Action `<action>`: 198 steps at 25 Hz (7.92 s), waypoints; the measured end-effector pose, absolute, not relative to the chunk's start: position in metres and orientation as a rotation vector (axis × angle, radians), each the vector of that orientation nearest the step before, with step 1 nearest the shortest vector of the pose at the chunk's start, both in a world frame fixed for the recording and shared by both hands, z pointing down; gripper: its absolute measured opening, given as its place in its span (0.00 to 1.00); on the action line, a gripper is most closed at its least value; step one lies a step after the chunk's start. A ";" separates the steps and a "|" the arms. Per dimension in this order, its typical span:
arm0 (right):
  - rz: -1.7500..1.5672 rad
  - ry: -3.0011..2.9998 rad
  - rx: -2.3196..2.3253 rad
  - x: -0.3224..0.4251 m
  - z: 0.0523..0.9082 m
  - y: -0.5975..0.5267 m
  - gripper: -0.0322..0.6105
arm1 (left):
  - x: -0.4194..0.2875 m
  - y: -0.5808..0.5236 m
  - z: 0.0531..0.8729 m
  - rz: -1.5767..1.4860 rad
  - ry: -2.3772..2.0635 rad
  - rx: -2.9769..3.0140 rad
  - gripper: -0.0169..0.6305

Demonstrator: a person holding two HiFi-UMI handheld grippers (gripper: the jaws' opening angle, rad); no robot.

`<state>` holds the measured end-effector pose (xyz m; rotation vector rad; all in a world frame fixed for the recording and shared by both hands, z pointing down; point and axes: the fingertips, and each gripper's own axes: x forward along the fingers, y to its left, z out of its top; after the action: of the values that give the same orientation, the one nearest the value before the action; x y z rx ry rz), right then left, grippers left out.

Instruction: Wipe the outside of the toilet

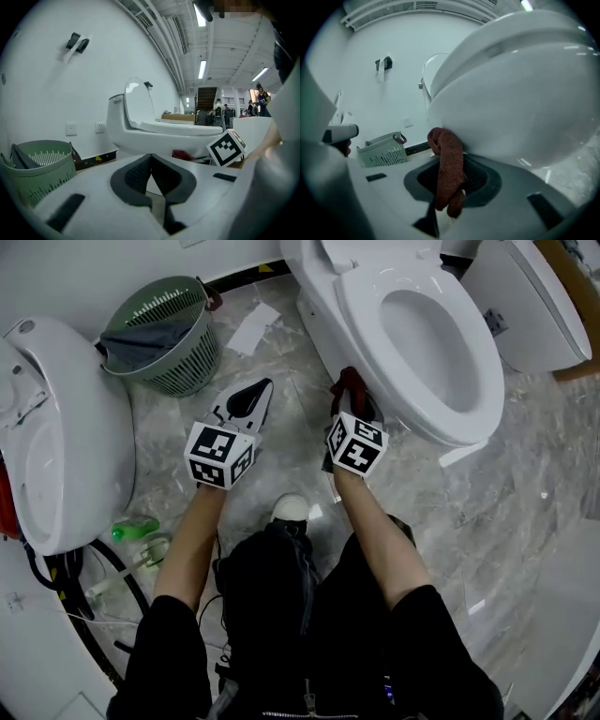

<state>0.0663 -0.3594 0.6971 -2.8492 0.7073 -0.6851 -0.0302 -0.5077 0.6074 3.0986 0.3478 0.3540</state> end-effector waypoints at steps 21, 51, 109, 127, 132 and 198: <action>-0.610 1.063 -2.869 0.015 0.641 -0.167 0.18 | -0.010 -0.326 0.559 0.284 0.663 3.126 0.04; -0.571 1.903 -2.740 0.138 0.607 -0.006 0.18 | 0.025 -0.179 0.569 0.379 0.318 3.058 0.04; -0.439 2.416 -2.483 0.406 0.620 -0.175 0.18 | 0.102 -0.053 0.556 0.214 -1.180 2.802 0.04; -0.149 2.716 -2.003 0.279 0.607 -0.092 0.18 | 0.068 -0.032 0.575 0.170 -1.344 2.692 0.04; -0.185 2.802 -1.777 0.225 0.608 -0.069 0.18 | 0.062 -0.021 0.578 0.161 -1.384 2.666 0.04; -0.157 2.819 -2.189 0.313 0.665 -0.120 0.18 | 0.088 -0.010 0.607 0.204 -1.237 2.715 0.04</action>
<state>0.3131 -0.1203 0.6653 -2.1886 2.8192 -0.1570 0.0881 -0.0097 0.6069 2.7146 -1.2366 0.2037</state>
